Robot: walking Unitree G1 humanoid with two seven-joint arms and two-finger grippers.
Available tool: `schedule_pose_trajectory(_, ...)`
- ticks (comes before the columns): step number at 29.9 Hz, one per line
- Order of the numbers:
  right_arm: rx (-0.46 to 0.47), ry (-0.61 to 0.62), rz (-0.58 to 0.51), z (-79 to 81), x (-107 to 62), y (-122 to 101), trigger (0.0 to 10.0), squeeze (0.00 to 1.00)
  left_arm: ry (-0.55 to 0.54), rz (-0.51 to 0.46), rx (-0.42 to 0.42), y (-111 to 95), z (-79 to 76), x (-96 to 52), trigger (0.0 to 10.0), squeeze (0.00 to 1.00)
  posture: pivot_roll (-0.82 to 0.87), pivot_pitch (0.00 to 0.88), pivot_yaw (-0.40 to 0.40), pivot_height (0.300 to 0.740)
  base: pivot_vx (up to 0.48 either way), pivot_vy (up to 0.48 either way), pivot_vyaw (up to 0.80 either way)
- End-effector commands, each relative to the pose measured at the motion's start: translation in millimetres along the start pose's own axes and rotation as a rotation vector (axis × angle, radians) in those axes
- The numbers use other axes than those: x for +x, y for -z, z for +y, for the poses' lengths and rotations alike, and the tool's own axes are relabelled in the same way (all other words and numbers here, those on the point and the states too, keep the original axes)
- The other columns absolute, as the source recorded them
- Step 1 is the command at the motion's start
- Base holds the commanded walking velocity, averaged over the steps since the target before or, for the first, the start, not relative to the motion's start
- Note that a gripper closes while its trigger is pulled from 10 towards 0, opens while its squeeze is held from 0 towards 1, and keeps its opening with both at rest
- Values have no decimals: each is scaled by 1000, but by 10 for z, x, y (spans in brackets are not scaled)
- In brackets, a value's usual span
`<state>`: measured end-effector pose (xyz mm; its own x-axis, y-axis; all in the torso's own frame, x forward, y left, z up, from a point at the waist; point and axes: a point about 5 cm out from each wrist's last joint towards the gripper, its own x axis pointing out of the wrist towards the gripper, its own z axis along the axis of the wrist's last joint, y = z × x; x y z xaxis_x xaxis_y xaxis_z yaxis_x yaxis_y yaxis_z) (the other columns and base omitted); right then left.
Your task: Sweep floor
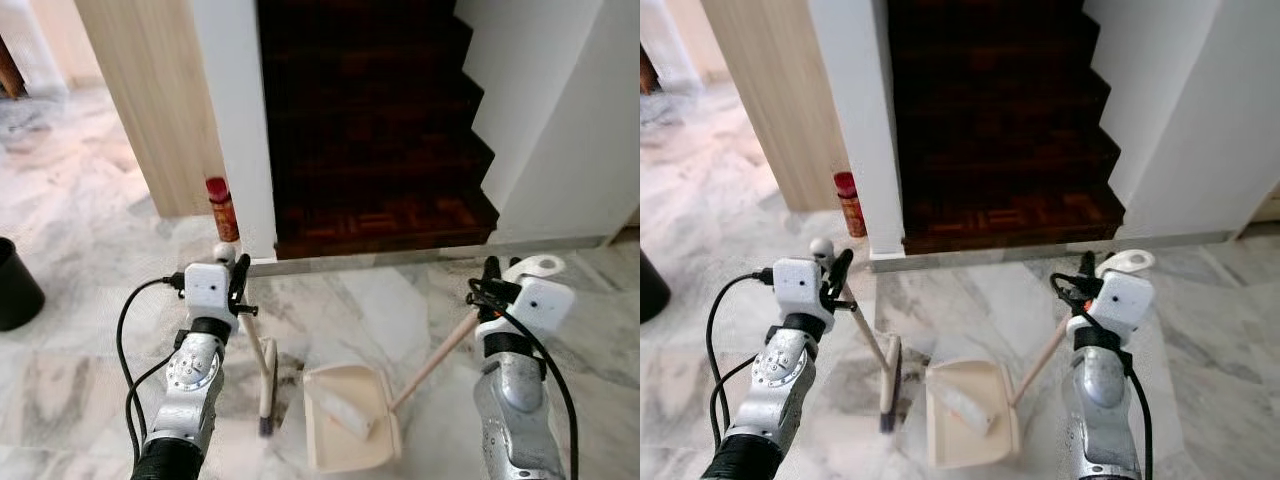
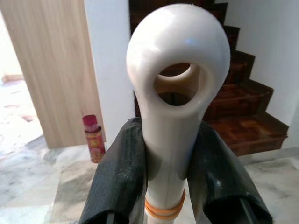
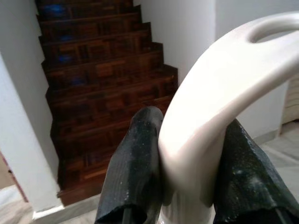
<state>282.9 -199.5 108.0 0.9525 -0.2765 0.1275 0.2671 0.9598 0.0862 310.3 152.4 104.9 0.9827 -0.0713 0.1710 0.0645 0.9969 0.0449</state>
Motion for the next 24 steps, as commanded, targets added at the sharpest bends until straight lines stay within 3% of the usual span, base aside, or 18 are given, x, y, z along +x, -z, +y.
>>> schedule_pose_trajectory(1,16,11,-42,-13,49,-105,10000,0,11,-65,15,-157,-15,65,10000,0,-28,0,-5,740,0,262,0)
schedule_pose_trajectory(24,28,22,-32,-3,59,-101,10000,0,11,-62,18,-188,-7,93,10000,0,-32,0,8,740,0,326,0)
